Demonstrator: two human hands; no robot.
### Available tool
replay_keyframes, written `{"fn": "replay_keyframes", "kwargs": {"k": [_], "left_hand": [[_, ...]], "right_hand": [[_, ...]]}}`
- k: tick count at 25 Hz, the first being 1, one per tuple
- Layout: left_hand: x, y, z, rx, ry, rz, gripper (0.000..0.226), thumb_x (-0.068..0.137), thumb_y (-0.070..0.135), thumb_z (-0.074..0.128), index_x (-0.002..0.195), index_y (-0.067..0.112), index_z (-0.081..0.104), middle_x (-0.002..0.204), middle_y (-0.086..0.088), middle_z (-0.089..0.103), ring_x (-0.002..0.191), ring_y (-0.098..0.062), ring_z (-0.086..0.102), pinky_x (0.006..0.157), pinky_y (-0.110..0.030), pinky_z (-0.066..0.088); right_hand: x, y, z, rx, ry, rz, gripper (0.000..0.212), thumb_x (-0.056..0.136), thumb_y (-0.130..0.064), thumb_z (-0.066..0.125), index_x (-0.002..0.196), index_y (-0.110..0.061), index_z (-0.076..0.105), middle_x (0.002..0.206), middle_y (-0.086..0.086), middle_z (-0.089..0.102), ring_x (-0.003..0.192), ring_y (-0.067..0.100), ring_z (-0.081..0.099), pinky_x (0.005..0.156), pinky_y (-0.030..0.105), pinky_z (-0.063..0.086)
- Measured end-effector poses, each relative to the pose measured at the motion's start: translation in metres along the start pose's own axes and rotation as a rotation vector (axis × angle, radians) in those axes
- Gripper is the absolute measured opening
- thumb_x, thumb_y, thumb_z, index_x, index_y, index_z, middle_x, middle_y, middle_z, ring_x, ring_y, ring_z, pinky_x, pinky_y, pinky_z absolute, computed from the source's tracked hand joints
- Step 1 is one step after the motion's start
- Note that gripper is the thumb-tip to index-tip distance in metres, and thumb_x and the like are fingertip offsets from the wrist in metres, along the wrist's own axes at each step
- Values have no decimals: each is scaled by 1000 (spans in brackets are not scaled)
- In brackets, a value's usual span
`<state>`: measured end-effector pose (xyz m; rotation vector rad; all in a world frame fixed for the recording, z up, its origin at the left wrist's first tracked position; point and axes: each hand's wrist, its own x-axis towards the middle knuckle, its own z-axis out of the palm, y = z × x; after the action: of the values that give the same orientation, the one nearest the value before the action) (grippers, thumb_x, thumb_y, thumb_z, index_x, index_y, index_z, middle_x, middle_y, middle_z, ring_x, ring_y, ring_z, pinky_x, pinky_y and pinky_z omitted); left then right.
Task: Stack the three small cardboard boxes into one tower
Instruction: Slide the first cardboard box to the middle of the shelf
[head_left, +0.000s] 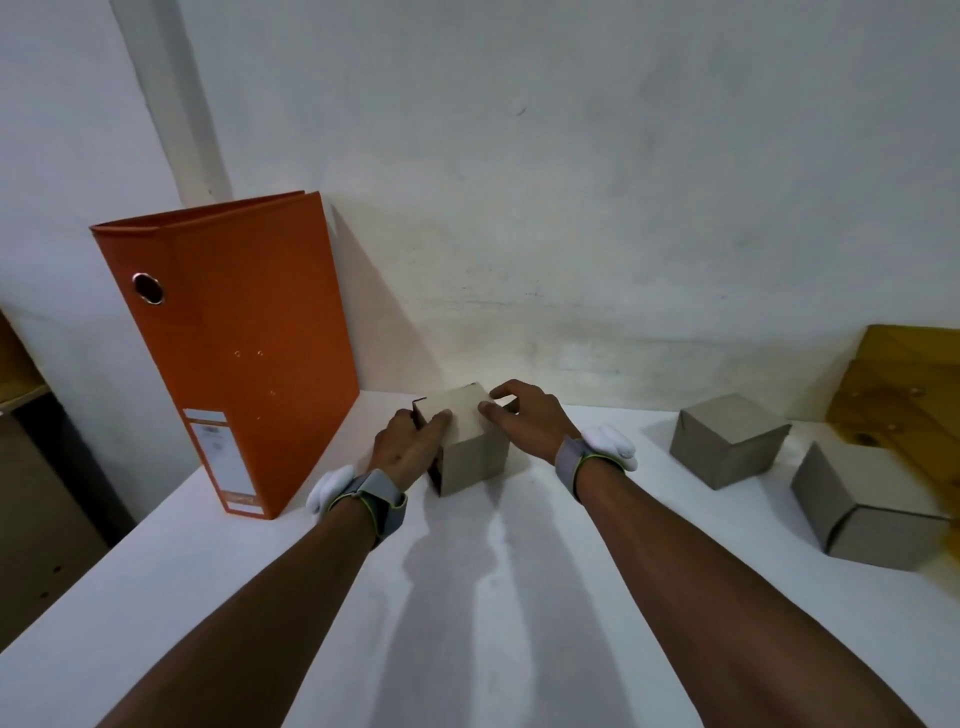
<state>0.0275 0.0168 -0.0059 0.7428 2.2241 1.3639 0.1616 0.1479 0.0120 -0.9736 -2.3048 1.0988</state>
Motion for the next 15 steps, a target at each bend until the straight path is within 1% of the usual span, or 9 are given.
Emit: {"fn": "replay_keyframes", "kwargs": {"k": [1, 3, 5, 6, 8, 11, 15], "left_hand": [[-5, 4, 2, -49, -30, -9, 71, 85, 54, 65, 133, 2, 58, 133, -21, 65, 120, -42, 64, 103, -50, 54], [-18, 14, 8, -110, -81, -31, 77, 77, 54, 66, 131, -1, 60, 132, -23, 65, 121, -43, 64, 103, -51, 55], [-31, 24, 14, -88, -112, -29, 67, 85, 49, 69, 131, 0, 60, 133, -23, 65, 121, -43, 64, 98, -53, 58], [-37, 29, 18, -57, -124, -28, 61, 90, 46, 67, 131, 1, 60, 132, -22, 64, 120, -42, 64, 95, -54, 59], [-50, 37, 25, 3, -150, -39, 55, 94, 42, 65, 131, 1, 60, 131, -23, 64, 118, -42, 65, 91, -55, 61], [-66, 47, 37, 74, -198, -35, 50, 95, 37, 64, 130, 1, 62, 127, -23, 67, 112, -43, 68, 87, -55, 62], [-88, 57, 51, 76, -282, -54, 51, 94, 36, 65, 126, -4, 62, 122, -25, 69, 106, -44, 72, 86, -56, 62]], "right_hand": [[-5, -1, -5, 7, 0, 6, 39, 93, -46, 65, 124, -22, 67, 115, 6, 73, 119, 26, 63, 99, 34, 52], [-18, -2, -18, 22, 9, 12, 39, 92, -41, 69, 124, -19, 69, 118, 10, 74, 121, 28, 63, 103, 41, 54], [-33, -2, -31, 52, 23, 21, 40, 89, -33, 74, 124, -14, 69, 120, 13, 73, 118, 30, 66, 99, 45, 58], [-41, -1, -38, 84, 28, 34, 40, 88, -28, 76, 124, -11, 69, 120, 15, 72, 114, 31, 69, 95, 45, 61], [-57, -1, -49, 135, 32, 56, 41, 86, -20, 79, 124, -6, 69, 120, 19, 72, 105, 32, 73, 88, 42, 64], [-75, 2, -66, 136, 39, 70, 42, 85, -15, 80, 124, -2, 70, 117, 21, 74, 103, 33, 75, 85, 40, 64], [-96, 13, -90, 118, 70, 98, 39, 84, -13, 81, 118, 2, 71, 111, 22, 75, 95, 34, 78, 82, 41, 66]]}}
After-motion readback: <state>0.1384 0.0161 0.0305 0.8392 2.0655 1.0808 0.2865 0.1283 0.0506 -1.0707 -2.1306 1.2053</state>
